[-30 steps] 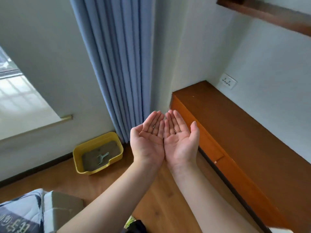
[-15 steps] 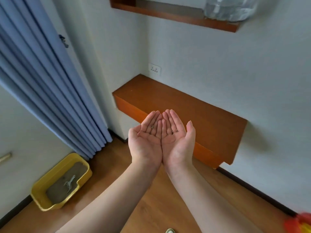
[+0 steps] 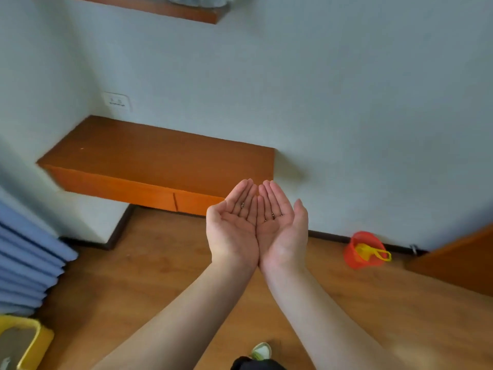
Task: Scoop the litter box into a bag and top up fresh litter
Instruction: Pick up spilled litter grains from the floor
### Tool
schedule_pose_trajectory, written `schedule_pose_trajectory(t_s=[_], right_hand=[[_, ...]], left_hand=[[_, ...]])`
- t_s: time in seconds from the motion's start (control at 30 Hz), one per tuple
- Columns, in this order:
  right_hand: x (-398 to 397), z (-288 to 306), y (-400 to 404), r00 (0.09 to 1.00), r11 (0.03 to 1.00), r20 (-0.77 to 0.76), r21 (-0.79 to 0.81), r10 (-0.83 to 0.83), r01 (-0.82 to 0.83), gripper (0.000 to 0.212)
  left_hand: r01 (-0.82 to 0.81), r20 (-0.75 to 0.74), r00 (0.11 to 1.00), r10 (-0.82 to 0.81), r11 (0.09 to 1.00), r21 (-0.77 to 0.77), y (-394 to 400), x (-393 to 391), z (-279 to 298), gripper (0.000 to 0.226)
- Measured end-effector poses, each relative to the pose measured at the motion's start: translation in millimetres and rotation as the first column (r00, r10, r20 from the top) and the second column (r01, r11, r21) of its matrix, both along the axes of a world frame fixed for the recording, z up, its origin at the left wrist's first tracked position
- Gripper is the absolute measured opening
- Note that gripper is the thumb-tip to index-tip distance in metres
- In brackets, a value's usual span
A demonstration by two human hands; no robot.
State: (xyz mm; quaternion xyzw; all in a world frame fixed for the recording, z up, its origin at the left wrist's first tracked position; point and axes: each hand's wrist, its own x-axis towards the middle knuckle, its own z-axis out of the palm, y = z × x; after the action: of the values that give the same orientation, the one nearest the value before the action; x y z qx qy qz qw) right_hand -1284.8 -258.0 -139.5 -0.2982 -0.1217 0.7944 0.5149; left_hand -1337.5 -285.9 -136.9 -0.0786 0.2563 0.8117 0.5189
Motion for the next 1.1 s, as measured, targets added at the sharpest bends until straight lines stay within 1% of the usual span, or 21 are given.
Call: schedule_pose_trajectory(t_s=[0.17,0.33,0.63,0.73,0.83,0.97,1.1], right_hand=[[73.5,7.9,11.3,0.983,0.983,-0.012,-0.011,-0.185,0.185,0.055],[163.7,11.1,24.5,0.933,0.934,-0.046,-0.02,-0.358,0.357,0.053],[379.4,-5.7,63.4,0.822,0.823,-0.047,-0.003,-0.567,0.568,0.048],[442.7,-11.0,72.8,0.802,0.802,-0.018,-0.015,-0.598,0.597,0.049],[486.2,-15.2,81.2,0.788,0.788,-0.019,-0.025,-0.615,0.615,0.051],[519.3,-28.7,98.6,0.794,0.793,-0.005,-0.051,-0.608,0.607,0.052],[535.4,-43.9,126.8,0.813,0.811,-0.015,-0.082,-0.582,0.58,0.052]], left_hand=[[0.183,-0.004,0.983,-0.183,0.983,0.02,21.8,69.3,7.1,0.048],[0.344,-0.021,0.939,-0.344,0.939,0.015,43.8,158.7,10.8,0.047],[0.557,0.019,0.83,-0.557,0.83,0.02,97.7,374.0,-2.1,0.044],[0.601,0.028,0.798,-0.602,0.799,0.023,109.8,437.3,-7.2,0.045],[0.624,0.04,0.781,-0.623,0.782,-0.001,121.0,481.7,-12.8,0.045],[0.628,0.039,0.778,-0.627,0.776,-0.052,141.2,515.0,-25.6,0.044],[0.603,0.018,0.797,-0.603,0.794,-0.078,167.7,530.5,-39.3,0.045]])
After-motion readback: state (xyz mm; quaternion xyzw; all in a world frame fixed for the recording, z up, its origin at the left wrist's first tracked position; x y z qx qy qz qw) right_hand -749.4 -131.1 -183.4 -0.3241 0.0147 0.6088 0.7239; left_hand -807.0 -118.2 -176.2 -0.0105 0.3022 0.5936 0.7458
